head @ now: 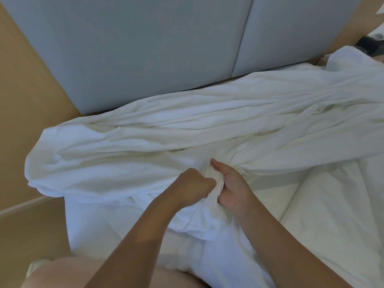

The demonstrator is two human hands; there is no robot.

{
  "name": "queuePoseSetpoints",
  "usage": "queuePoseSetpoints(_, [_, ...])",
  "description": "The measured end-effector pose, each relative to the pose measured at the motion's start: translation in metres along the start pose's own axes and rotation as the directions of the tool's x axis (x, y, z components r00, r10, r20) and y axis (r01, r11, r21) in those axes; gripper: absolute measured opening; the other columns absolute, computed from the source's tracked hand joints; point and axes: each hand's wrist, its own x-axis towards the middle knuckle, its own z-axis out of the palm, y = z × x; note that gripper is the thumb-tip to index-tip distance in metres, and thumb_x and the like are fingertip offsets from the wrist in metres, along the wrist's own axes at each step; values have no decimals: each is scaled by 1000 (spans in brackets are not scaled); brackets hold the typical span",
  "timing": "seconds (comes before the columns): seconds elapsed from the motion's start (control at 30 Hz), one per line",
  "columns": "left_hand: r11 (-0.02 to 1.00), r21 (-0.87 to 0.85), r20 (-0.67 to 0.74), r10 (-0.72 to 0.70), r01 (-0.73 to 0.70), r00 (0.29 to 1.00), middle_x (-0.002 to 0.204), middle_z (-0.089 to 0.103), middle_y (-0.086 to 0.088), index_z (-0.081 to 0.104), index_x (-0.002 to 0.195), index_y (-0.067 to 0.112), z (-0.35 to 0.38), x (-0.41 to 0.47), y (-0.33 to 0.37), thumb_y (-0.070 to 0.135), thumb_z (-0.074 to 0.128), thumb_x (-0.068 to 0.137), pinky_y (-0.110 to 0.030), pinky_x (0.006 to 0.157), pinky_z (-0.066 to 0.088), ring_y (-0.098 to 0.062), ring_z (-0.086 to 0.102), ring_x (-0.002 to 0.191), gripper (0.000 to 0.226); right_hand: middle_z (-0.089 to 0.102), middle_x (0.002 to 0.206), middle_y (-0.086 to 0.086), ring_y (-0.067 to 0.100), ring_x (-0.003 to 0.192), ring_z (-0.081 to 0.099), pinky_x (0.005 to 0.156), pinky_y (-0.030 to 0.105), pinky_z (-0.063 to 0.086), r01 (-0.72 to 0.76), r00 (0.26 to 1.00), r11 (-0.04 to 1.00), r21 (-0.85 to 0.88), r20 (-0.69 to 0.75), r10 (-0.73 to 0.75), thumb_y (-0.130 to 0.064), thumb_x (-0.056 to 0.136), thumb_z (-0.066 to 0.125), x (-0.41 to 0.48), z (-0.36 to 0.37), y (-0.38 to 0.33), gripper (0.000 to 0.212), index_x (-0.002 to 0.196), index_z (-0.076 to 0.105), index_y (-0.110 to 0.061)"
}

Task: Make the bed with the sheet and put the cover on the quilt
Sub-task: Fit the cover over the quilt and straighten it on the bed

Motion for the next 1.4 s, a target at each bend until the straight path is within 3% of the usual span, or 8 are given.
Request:
queuePoseSetpoints(0.2, [978,79,-510,208,-195,834,68,51,4,48,67,15,-16,3,7,47,52,86,-28,60,36,-19,50,67,37,71,96,19,28,86,70,76,39,58,33,971,993,117,232,-60,-45,92,43,-4,2,-11,54,91,75,-2])
queuePoseSetpoints(0.33, [977,212,-249,68,-15,966,101,67,-9,62,108,0,-1,14,15,75,43,78,-33,74,45,-27,63,94,82,64,118,20,30,108,64,95,42,50,-20,956,1000,7,293,17,-60,55,80,-18,-14,-12,83,112,68,-1])
queuePoseSetpoints(0.53, [985,171,-37,-34,39,999,61,51,-3,52,65,10,12,33,8,21,48,92,-27,57,40,-16,47,55,29,68,96,19,31,88,67,82,38,54,-42,978,978,-203,190,81,-38,46,93,-18,-31,-5,63,92,72,-1])
queuePoseSetpoints(0.8, [236,811,116,831,-535,543,54,53,3,57,61,19,22,-25,15,23,66,72,-24,51,35,-17,52,51,15,65,59,7,13,53,66,52,18,53,5,986,999,-40,165,1,-34,71,66,-23,-9,-27,31,72,71,-4])
queuePoseSetpoints(0.93, [874,39,-71,486,-485,871,55,44,5,39,55,21,14,-22,-2,37,41,81,-29,60,34,-12,43,57,30,72,80,14,23,72,71,68,29,59,34,938,990,138,338,-79,-14,48,91,-23,-1,-17,41,82,74,1])
queuePoseSetpoints(1.1, [943,146,-547,329,-299,770,120,51,5,53,120,20,-13,3,-17,52,55,85,-29,98,36,-11,44,116,48,25,149,29,35,142,23,117,38,12,234,785,921,311,499,-367,-19,104,14,-29,-10,-20,50,142,20,13])
queuePoseSetpoints(1.23, [877,467,-304,279,-113,911,119,60,-4,58,118,18,-6,10,-4,68,32,87,-44,111,23,-22,46,121,64,58,128,22,34,116,59,89,46,52,61,897,992,113,430,-105,-52,52,86,-32,-9,-11,88,121,63,-3])
queuePoseSetpoints(1.4, [945,267,19,193,-191,981,67,53,-12,53,64,11,4,14,-4,40,31,101,-25,55,29,-18,45,58,52,69,84,17,29,77,69,75,39,58,37,966,999,-22,256,-31,-21,38,95,-16,-17,-5,58,87,72,-2])
